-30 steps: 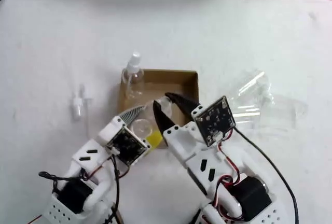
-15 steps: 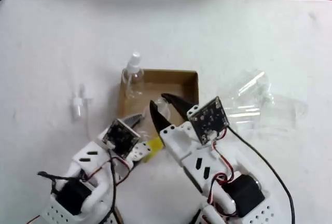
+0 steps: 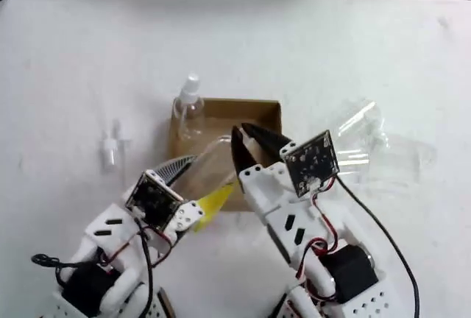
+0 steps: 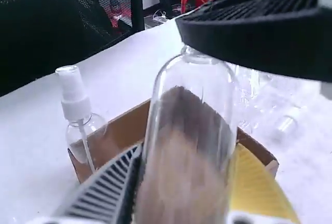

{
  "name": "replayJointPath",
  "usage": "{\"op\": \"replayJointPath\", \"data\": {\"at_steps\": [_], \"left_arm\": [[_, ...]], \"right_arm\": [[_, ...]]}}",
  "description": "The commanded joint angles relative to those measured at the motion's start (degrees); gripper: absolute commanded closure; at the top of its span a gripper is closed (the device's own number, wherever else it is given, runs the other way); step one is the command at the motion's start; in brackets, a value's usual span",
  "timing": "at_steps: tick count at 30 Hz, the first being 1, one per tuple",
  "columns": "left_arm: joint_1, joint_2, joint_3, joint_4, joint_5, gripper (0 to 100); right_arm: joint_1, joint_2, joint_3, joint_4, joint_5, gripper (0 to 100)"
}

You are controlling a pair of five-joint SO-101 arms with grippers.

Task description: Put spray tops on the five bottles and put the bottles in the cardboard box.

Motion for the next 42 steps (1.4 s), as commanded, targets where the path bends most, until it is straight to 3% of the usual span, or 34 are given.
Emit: {"op": "replayJointPath", "data": {"at_steps": [1,8,10,17,23,26,33,42], "left_arm": [[-1.6,-0.7,1.0,-6.8,-0.4,86],[-2.0,-0.7,1.5,-7.6,0.0,94],[-2.2,-0.7,1.4,-6.9,3.7,96],[-2.2,-0.7,1.4,-5.2,11.3,81],[1.7,-0.7,1.8,-4.2,0.0,85],[2.9,-0.7,1.8,-1.1,0.9,83],[2.8,-0.4,1.3,2.9,1.0,66],[2.0,-0.4,-5.5,9.9,1.0,62]], "right_arm": [[0.3,0.3,0.3,0.4,0.4,98.2],[0.3,0.3,0.3,0.5,0.4,98.2],[0.2,0.3,0.4,1.0,0.4,98.2],[-3.5,0.3,1.4,1.3,0.5,98.2],[-3.5,0.3,1.8,1.0,0.5,98.2],[-3.6,0.3,1.8,1.1,0.5,98.2],[-3.6,0.3,1.7,1.1,0.5,98.2],[-3.6,0.3,1.7,1.1,0.5,98.2]]}}
